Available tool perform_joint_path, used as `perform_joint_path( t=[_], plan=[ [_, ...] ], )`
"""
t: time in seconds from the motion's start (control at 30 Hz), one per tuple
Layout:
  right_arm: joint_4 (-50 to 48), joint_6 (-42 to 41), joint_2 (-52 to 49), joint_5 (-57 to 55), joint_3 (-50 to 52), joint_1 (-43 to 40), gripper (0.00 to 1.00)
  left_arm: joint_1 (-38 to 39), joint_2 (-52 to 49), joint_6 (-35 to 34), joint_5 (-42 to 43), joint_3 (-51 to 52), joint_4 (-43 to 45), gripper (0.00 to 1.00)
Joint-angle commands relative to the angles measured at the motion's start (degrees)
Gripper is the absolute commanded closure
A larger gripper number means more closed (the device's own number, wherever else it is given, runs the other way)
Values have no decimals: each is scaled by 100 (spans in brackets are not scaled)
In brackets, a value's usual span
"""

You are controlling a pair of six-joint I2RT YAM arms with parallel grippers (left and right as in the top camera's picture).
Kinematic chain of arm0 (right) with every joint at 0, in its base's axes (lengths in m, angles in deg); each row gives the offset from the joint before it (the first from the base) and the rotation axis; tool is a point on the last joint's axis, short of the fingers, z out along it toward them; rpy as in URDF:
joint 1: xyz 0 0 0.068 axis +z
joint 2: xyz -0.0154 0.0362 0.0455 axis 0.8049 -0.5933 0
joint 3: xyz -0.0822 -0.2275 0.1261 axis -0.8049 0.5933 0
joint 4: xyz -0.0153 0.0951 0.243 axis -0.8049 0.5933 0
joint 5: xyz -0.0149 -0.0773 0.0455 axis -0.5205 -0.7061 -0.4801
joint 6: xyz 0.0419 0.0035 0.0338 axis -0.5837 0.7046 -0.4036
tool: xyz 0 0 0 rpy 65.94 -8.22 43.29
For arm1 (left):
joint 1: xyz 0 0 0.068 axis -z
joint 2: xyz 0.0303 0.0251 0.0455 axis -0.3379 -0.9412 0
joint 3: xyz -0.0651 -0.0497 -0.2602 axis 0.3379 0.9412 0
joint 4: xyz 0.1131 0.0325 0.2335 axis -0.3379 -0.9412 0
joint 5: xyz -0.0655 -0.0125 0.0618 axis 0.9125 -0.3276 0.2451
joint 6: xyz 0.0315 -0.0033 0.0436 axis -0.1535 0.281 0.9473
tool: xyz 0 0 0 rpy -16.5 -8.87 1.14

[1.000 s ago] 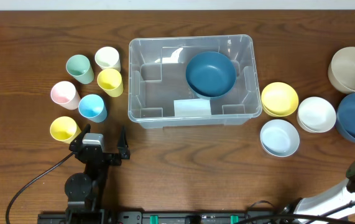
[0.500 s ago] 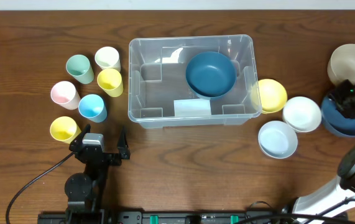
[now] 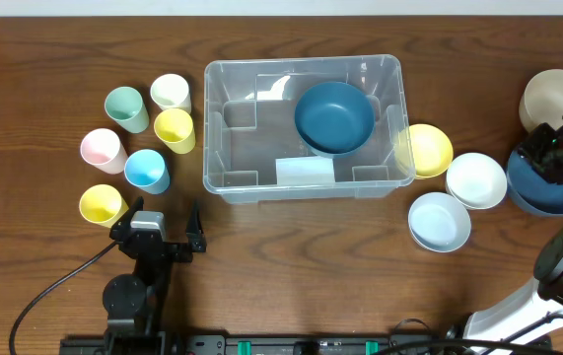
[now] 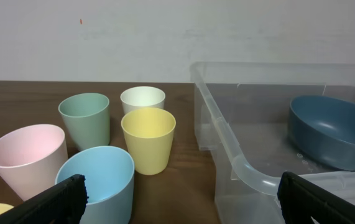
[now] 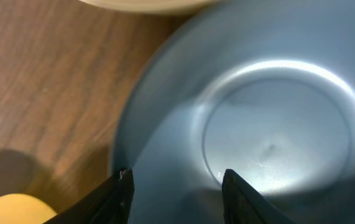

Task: Pack container
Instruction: 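Move the right gripper to the light blue bowl and grasp its rim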

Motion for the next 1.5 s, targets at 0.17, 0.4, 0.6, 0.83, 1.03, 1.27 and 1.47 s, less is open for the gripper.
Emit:
perform_joint_path(
  t=[0.17,0.4,0.6,0.83,1.03,1.27,1.47],
  plan=[
    [267,595,20,219,-636,210,52,-17,35,57,61,92,-192,2],
    [260,616,17,-44,-385,566,55,-17,35,57,61,92,-192,2],
    [201,428,17,-361,-195,660,62,-17,35,57,61,92,-192,2],
    [225,313,17,-525,-131,658,65,-17,35,57,61,92,-192,2],
    [192,295,17,-566,-17,664,73,-17,35,57,61,92,-192,2],
    [-63,118,17,-717,299,662,79,-17,35,57,61,92,-192,2],
    [-61,72,17,-994,299,612,86,-17,35,57,61,92,-192,2]
  ],
)
